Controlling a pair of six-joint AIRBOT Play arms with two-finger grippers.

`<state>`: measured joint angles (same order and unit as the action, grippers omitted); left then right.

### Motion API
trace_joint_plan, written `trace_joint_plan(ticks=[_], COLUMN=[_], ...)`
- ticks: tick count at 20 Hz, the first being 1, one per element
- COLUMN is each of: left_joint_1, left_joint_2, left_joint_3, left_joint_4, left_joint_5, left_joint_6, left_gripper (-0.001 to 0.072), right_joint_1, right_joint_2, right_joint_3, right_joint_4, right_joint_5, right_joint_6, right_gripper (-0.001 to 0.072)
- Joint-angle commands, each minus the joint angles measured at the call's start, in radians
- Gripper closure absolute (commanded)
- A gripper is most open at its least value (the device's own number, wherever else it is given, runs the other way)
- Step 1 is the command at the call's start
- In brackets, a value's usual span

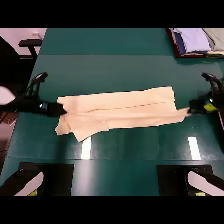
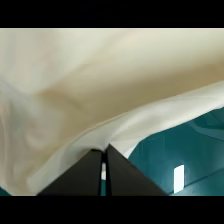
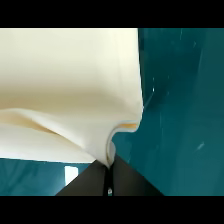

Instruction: Fold the shirts.

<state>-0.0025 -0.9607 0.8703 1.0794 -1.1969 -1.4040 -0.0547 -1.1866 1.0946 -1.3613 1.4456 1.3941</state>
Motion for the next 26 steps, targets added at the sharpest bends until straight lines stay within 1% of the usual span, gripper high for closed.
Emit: trace_joint_plan(ticks=[1, 4, 6, 9, 10, 11, 12, 13, 16, 17, 18, 19, 20, 21, 24, 26], left_joint_1=[0.000, 0.000, 0.000, 0.000, 0.000, 0.000, 0.000, 0.000, 0.000, 0.000, 0.000, 0.000, 0.000, -0.006, -0.077, -0.142], left_joint_2=[-0.237, -0.348, -0.364, -0.364, -0.364, -0.364, -0.364, -0.364, -0.364, -0.363, -0.364, -0.364, -0.364, -0.364, -0.364, -0.369], left_joint_3=[0.130, 0.203, 0.209, 0.212, 0.215, 0.222, 0.237, 0.260, 0.329, 0.338, 0.339, 0.338, 0.338, 0.338, 0.337, 0.337], left_joint_4=[-0.002, -0.002, -0.002, -0.003, -0.003, -0.004, -0.003, -0.006, -0.025, -0.044, -0.070, -0.098, -0.130, -0.161, -0.182, -0.182], left_joint_5=[0.108, 0.150, 0.203, 0.234, 0.235, 0.238, 0.235, 0.219, 0.135, 0.118, 0.112, 0.106, 0.099, 0.098, 0.128, 0.179], left_joint_6=[0.072, 0.074, 0.073, 0.065, 0.063, 0.040, 0.025, 0.023, 0.023, 0.023, 0.023, 0.024, 0.024, 0.024, 0.025, 0.023], left_gripper=[0.0685, 0.0684, 0.0684, 0.0673, 0.0440, 0.0170, 0.0158, 0.0168, 0.0169, 0.0169, 0.0170, 0.0309, 0.0571, 0.0673, 0.0675, 0.0676], right_joint_1=[0.082, 0.109, 0.109, 0.088, 0.074, 0.061, 0.045, 0.025, -0.052, -0.087, -0.124, -0.157, -0.188, -0.219, -0.256, -0.238], right_joint_2=[-0.212, -0.345, -0.417, -0.498, -0.513, -0.528, -0.535, -0.535, -0.511, -0.500, -0.493, -0.491, -0.494, -0.503, -0.553, -0.590], right_joint_3=[0.196, 0.357, 0.441, 0.536, 0.559, 0.586, 0.608, 0.620, 0.584, 0.547, 0.502, 0.459, 0.419, 0.378, 0.287, 0.254], right_joint_4=[0.009, 0.009, 0.029, 0.170, 0.213, 0.250, 0.275, 0.290, 0.306, 0.309, 0.328, 0.350, 0.377, 0.405, 0.455, 0.456], right_joint_5=[-0.075, -0.081, -0.077, -0.082, -0.085, -0.083, -0.077, -0.071, -0.026, -0.013, 0.000, 0.006, 0.017, 0.021, 0.020, 0.015], right_joint_6=[0.017, 0.021, 0.020, 0.019, 0.018, 0.003, -0.008, -0.024, -0.084, -0.087, -0.103, -0.123, -0.132, -0.150, -0.184, -0.189], right_gripper=[0.0698, 0.0698, 0.0697, 0.0696, 0.0685, 0.0540, 0.0341, 0.0261, 0.0234, 0.0167, 0.0122, 0.0105, 0.0083, 0.0050, 0.0051, 0.0054])
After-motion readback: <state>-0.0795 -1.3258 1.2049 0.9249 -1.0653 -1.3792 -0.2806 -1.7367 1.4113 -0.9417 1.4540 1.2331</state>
